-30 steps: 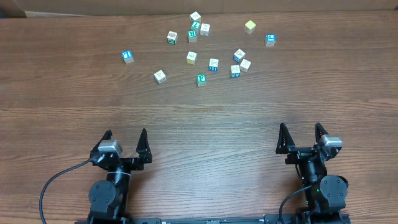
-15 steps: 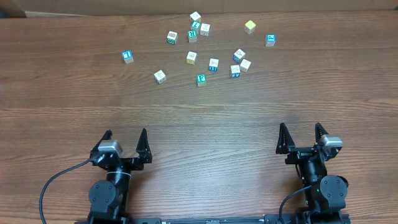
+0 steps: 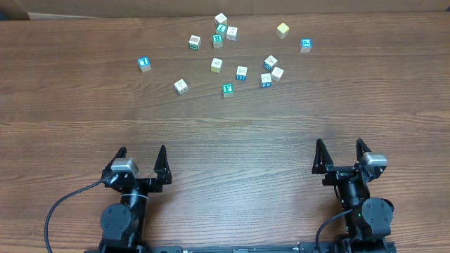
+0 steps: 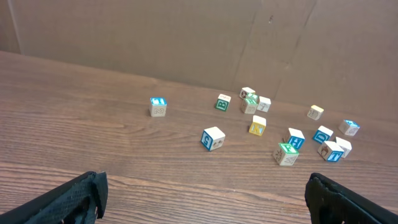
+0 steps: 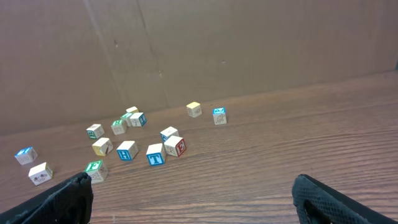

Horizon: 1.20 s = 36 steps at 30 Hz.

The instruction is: Form a circle

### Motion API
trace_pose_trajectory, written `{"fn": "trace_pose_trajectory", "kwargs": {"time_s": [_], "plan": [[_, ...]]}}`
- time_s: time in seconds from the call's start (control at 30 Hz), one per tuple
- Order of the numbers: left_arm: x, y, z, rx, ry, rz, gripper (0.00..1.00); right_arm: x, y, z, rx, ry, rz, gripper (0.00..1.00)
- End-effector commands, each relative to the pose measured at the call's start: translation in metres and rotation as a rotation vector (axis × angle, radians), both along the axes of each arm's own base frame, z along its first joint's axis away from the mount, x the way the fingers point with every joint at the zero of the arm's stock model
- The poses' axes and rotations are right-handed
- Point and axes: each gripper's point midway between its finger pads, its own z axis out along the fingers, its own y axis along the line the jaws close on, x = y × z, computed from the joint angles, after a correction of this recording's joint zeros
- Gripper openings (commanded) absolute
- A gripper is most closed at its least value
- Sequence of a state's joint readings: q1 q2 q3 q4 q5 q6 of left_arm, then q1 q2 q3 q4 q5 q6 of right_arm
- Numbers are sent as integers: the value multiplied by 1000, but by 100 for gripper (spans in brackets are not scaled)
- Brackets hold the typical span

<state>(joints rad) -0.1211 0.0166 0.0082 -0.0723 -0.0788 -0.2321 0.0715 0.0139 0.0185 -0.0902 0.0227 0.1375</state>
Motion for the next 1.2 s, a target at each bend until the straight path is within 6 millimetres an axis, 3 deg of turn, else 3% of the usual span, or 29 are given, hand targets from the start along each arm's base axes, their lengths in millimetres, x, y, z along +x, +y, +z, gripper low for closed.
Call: {"fn": "trace_pose_trajectory", "kwargs": {"time_s": [0.0, 0.7, 0.83, 0.93, 1.03, 1.17], "plan": [[-1, -2, 1, 17, -10, -14, 100, 0, 0, -1, -14, -8, 4, 100], [-1, -7, 2, 11, -12, -38, 100, 0, 0, -1, -14, -9, 4, 100], [-4, -24, 7, -2, -22, -140, 100, 0, 0, -1, -14, -9, 4, 100], [-8, -34, 22, -49, -40, -200, 100, 0, 0, -1, -14, -9, 4, 100], [-14, -35, 49, -70, -77, -207, 100, 0, 0, -1, -14, -9, 4, 100], [-33, -32, 110, -72, -171, -210, 100, 0, 0, -1, -14, -9, 4, 100]]}}
